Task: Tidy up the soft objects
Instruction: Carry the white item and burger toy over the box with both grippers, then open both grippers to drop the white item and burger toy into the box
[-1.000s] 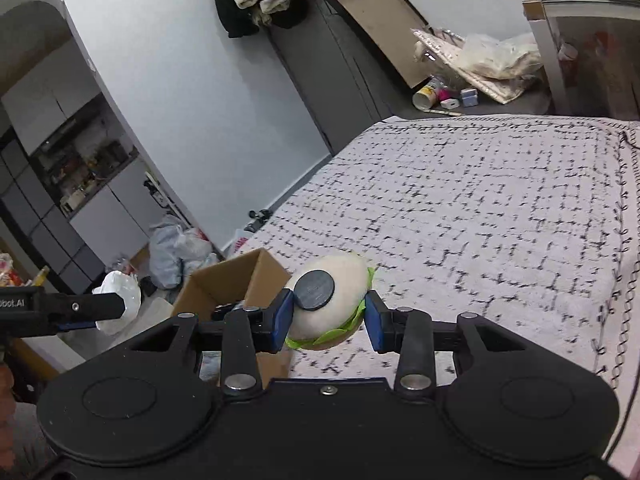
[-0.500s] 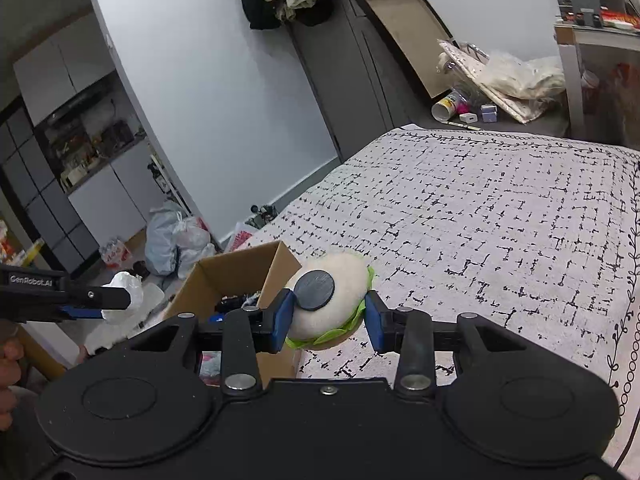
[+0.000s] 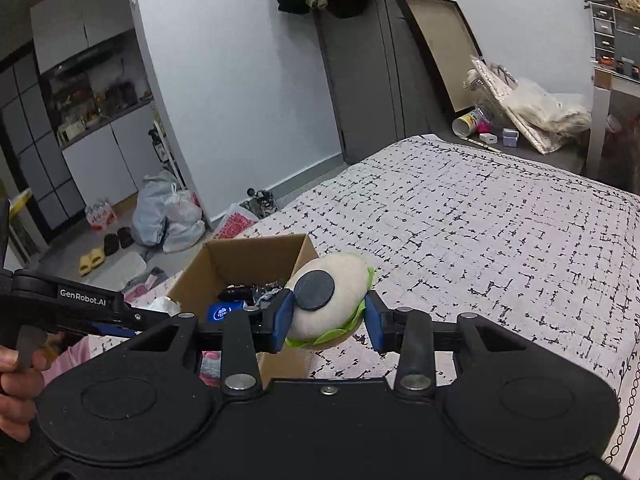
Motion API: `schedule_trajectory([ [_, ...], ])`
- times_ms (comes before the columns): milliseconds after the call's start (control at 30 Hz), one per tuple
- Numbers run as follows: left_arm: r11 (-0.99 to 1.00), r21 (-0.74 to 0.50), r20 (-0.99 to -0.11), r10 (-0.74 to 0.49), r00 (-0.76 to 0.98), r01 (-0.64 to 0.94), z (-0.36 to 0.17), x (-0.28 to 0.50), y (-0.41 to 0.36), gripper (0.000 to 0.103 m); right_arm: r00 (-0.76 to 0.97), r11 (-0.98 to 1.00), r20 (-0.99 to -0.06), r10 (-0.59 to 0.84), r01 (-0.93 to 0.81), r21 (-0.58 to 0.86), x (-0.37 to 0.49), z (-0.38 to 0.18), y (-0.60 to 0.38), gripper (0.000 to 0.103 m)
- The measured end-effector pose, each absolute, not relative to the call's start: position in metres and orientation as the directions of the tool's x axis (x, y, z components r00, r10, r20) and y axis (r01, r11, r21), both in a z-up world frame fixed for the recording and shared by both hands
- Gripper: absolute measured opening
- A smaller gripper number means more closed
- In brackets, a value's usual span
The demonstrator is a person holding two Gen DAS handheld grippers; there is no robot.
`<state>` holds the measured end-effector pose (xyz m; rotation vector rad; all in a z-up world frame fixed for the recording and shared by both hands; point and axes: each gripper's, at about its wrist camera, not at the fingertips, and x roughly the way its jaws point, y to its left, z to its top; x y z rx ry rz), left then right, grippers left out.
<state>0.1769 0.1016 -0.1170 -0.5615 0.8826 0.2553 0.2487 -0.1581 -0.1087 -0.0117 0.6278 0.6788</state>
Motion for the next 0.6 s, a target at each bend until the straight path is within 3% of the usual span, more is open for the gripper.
schedule_trajectory([
  [300, 0.828, -0.371, -0.781, -0.032, 0.624, -0.42, -0.133, 0.173, 0.108, 0.047, 0.598, 0.788, -0.569, 0.564, -0.595, 0.157, 0.247, -0.117, -0.128, 0.038],
  [600, 0.819, -0.402, -0.768, -0.058, 0.638, -0.41, -0.135, 0.17, 0.112, 0.057, 0.572, 0.785, -0.582, 0.578, -0.585, 0.204, 0.245, -0.123, -0.113, 0.038],
])
